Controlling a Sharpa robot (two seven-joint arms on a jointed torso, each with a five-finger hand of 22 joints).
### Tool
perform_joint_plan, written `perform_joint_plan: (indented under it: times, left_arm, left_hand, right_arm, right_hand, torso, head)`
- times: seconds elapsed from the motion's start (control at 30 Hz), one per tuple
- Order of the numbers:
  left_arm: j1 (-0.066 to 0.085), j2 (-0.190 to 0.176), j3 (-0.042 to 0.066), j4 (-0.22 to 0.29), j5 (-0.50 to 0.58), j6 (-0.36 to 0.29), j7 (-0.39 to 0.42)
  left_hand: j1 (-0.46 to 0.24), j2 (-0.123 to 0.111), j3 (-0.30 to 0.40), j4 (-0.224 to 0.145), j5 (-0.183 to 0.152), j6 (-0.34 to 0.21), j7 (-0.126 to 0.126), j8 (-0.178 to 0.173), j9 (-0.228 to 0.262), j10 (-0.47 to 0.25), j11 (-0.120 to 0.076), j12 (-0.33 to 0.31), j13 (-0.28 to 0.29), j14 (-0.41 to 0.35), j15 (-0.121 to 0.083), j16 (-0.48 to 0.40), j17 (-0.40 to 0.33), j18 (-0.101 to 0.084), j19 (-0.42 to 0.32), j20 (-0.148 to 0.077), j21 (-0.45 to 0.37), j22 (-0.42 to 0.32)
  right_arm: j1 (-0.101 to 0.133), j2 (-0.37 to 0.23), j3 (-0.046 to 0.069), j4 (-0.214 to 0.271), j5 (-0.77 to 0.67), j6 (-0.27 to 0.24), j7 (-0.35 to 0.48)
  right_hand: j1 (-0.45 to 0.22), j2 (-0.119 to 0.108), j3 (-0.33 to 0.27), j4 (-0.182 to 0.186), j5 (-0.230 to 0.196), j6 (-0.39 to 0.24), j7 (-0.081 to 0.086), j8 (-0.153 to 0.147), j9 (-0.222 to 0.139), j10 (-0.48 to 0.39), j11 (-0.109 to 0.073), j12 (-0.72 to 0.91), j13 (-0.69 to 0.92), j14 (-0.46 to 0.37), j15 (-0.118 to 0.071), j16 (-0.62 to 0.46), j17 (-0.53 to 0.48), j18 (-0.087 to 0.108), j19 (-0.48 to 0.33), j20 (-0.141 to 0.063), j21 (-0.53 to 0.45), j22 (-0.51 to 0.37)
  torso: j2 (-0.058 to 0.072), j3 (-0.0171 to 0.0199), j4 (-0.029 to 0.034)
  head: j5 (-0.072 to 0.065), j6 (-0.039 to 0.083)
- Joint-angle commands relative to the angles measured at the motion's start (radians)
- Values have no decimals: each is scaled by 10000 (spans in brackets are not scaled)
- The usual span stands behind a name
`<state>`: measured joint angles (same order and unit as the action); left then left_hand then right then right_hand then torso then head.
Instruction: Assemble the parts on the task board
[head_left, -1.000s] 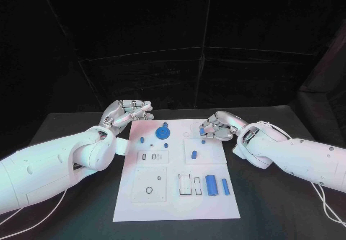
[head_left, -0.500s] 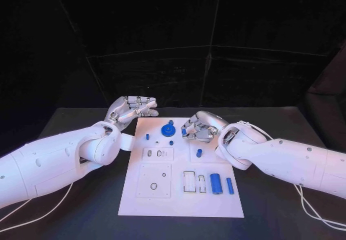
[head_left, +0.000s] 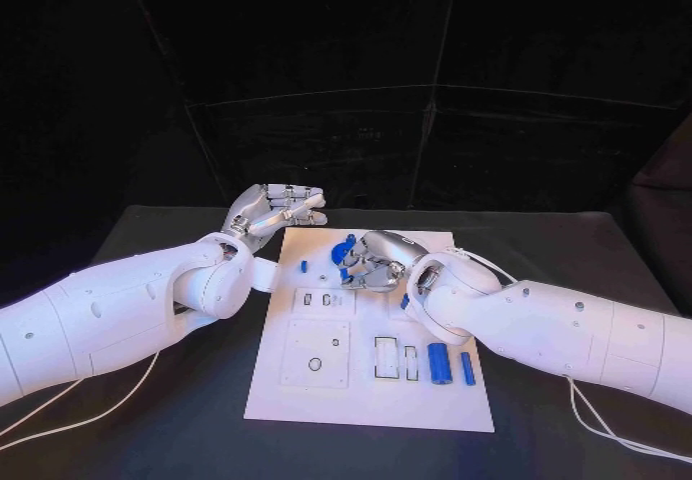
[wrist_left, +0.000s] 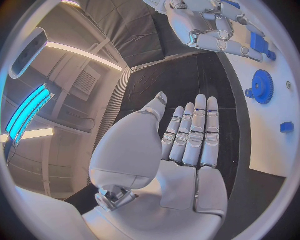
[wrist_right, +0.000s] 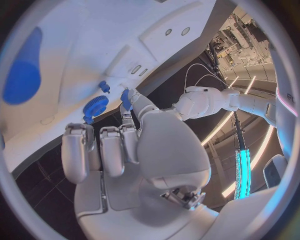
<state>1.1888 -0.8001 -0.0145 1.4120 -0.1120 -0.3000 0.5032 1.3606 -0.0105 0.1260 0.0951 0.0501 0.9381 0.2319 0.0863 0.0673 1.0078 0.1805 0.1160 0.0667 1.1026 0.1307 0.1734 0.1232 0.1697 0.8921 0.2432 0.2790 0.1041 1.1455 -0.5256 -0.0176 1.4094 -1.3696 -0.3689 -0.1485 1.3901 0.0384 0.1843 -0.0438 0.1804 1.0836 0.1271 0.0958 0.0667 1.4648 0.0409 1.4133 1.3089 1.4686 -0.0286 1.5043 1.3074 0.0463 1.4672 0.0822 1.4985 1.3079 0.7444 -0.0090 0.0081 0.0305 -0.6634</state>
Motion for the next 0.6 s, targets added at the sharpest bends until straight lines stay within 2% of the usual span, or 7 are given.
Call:
perform_joint_plan:
  times: [0.03, 0.2, 0.6]
  left_arm:
    - [20, 22, 8, -1, 2, 109, 35]
    - [20, 41, 8, -19, 2, 118, 31]
    - [20, 69, 8, -63, 2, 141, 23]
  left_hand:
    - [-35, 96, 19, -65, 2, 86, 16, -14, -11, 54, -21, -33, -11, 16, -14, -36, 10, 135, 41, -21, -23, -11]
    - [-35, 96, 19, -65, 2, 86, 16, -14, -11, 54, -21, -33, -11, 16, -14, -36, 10, 135, 41, -21, -23, -11]
    - [-35, 96, 19, -65, 2, 86, 16, -14, -11, 54, -21, -33, -11, 16, -14, -36, 10, 135, 41, -21, -23, -11]
  right_arm:
    - [-62, 98, 1, -17, -552, 284, -487]
    - [-193, 232, 0, -19, -660, 417, -502]
    - [-298, 344, -6, -43, -780, 491, -495]
  right_hand:
    - [-117, 10, 101, 4, 75, 186, -77, 16, 24, 109, -65, 11, 1148, 695, -70, 29, 1014, -76, 54, -76, 53, 913]
    - [-156, -9, 123, 1, 83, 188, -77, 9, 24, 106, -64, 6, 1145, 693, -69, 25, 1005, -76, 54, -75, 52, 911]
    - [-269, -74, 172, -4, 92, 189, -73, -13, 22, 105, -61, 2, 1144, 692, -66, 20, 999, -75, 53, -72, 48, 906]
  torso:
    - [4, 20, -20]
    - [1, 20, -20]
    - [-1, 16, -32]
  head:
    - [64, -40]
    - [96, -53]
    - [176, -135]
